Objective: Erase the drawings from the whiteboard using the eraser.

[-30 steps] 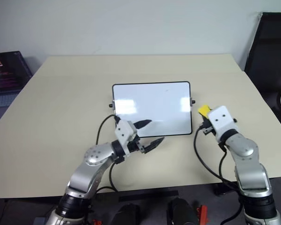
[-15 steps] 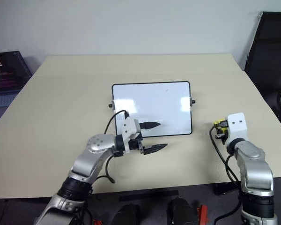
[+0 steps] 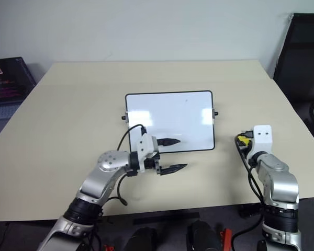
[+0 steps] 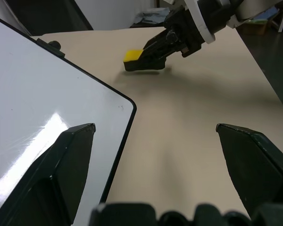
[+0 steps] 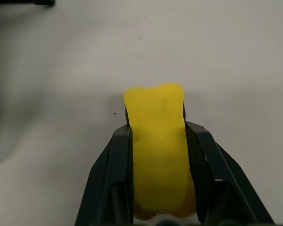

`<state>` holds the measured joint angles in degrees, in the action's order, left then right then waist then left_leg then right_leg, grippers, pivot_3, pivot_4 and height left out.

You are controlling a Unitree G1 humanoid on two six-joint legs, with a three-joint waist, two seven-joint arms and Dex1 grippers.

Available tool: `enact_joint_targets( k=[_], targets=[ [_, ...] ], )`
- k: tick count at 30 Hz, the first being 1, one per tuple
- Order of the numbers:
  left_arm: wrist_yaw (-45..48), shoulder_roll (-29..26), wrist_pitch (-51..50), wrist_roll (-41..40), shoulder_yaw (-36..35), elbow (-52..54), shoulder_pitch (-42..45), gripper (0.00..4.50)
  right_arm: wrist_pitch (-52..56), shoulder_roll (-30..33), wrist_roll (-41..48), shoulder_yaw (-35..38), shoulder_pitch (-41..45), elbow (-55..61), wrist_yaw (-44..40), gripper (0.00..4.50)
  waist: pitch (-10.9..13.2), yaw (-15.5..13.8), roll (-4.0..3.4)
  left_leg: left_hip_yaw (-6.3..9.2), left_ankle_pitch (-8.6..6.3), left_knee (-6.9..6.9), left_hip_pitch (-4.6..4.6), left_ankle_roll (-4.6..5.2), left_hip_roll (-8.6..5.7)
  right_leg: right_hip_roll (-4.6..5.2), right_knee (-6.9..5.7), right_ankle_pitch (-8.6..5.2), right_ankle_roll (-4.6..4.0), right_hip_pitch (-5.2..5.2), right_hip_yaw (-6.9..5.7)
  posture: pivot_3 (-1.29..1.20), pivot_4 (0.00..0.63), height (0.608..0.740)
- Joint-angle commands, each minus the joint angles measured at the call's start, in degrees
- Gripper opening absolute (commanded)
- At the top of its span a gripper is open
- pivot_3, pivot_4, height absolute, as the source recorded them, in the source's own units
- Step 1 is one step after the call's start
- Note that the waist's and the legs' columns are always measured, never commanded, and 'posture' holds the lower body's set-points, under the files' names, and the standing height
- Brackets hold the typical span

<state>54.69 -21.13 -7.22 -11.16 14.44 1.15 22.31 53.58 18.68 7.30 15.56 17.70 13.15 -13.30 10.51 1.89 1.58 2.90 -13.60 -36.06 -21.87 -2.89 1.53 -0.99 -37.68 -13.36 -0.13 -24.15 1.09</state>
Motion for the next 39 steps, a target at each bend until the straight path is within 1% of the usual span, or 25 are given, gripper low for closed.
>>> enact_joint_targets(
  k=[1,16,18,19,21,26,27,34,36,39],
  targets=[
    [-0.3,-0.6,0.8,0.2,-0.3,1.8,-0.3,4.50,-1.0,0.0,0.7,-0.3,1.4,0.6,0.8,1.17,0.0,0.0,0.00,0.00,0.00,0.00,0.00,0.00,0.00,0.00,0.00,0.00,0.00,0.00,0.00,0.00,0.150,0.740],
    [-0.5,-0.9,0.5,0.7,-0.2,2.1,-0.4,4.50,-1.2,-0.9,1.8,0.1,1.0,-0.2,3.1,1.17,0.0,0.0,0.00,0.00,0.00,0.00,0.00,0.00,0.00,0.00,0.00,0.00,0.00,0.00,0.00,0.00,0.150,0.740],
    [-0.6,-0.9,0.6,0.9,-0.1,2.0,-0.3,4.50,-0.7,-1.4,2.1,0.6,1.2,-0.2,3.6,1.86,0.0,0.0,0.00,0.00,0.00,0.00,0.00,0.00,0.00,0.00,0.00,0.00,0.00,0.00,0.00,0.00,0.150,0.740],
    [-0.7,-0.8,0.5,0.9,-0.2,1.9,-0.2,4.50,-0.7,-1.4,2.1,0.6,1.1,-0.1,3.7,2.01,0.0,0.0,0.00,0.00,0.00,0.00,0.00,0.00,0.00,0.00,0.00,0.00,0.00,0.00,0.00,0.00,0.150,0.740],
    [-0.8,-0.7,0.5,0.9,-0.2,1.9,-0.2,4.50,-0.8,-1.4,2.3,0.4,1.0,-0.1,3.8,2.62,0.0,0.0,0.00,0.00,0.00,0.00,0.00,0.00,0.01,0.00,0.00,0.00,0.00,0.00,0.00,0.00,0.150,0.740],
    [-0.7,-0.9,0.4,0.9,-0.2,2.1,-0.4,4.50,-1.0,-1.3,2.7,-0.1,0.9,0.0,3.8,4.41,0.0,0.0,0.00,0.00,0.00,0.00,0.00,0.00,0.00,0.00,0.00,0.00,0.00,0.00,0.00,0.00,0.150,0.740],
    [-0.7,-0.9,0.3,0.9,-0.2,2.1,-0.4,4.50,-1.0,-1.3,2.9,-0.1,0.9,0.0,3.8,4.46,0.0,0.0,0.00,0.00,0.00,0.00,0.00,0.00,0.00,0.00,0.00,0.00,0.00,0.00,0.00,0.00,0.150,0.740],
    [-0.9,-1.2,0.0,1.0,-0.5,2.5,-0.9,4.50,-0.5,-0.9,3.0,-0.1,0.4,1.4,5.0,4.46,0.0,0.0,0.00,0.00,0.00,0.00,0.00,0.00,0.00,0.00,0.00,0.00,0.00,0.00,0.00,0.00,0.150,0.740],
    [-2.5,-1.8,-0.3,1.7,-1.4,2.9,-1.5,4.50,0.6,-0.3,3.3,0.6,-0.7,4.7,5.1,4.46,0.0,0.0,0.00,0.00,0.00,0.00,0.00,0.00,0.01,0.00,0.00,0.00,0.00,0.00,0.00,0.00,0.150,0.740],
    [-7.8,-2.7,-0.5,3.9,-4.1,3.5,-3.3,4.50,1.7,0.5,3.4,0.6,-3.8,12.2,5.2,4.46,0.0,0.0,-0.03,0.02,0.00,0.02,-0.02,0.00,0.02,0.00,0.00,0.00,0.00,-0.02,0.00,0.00,0.150,0.740]
  ],
)
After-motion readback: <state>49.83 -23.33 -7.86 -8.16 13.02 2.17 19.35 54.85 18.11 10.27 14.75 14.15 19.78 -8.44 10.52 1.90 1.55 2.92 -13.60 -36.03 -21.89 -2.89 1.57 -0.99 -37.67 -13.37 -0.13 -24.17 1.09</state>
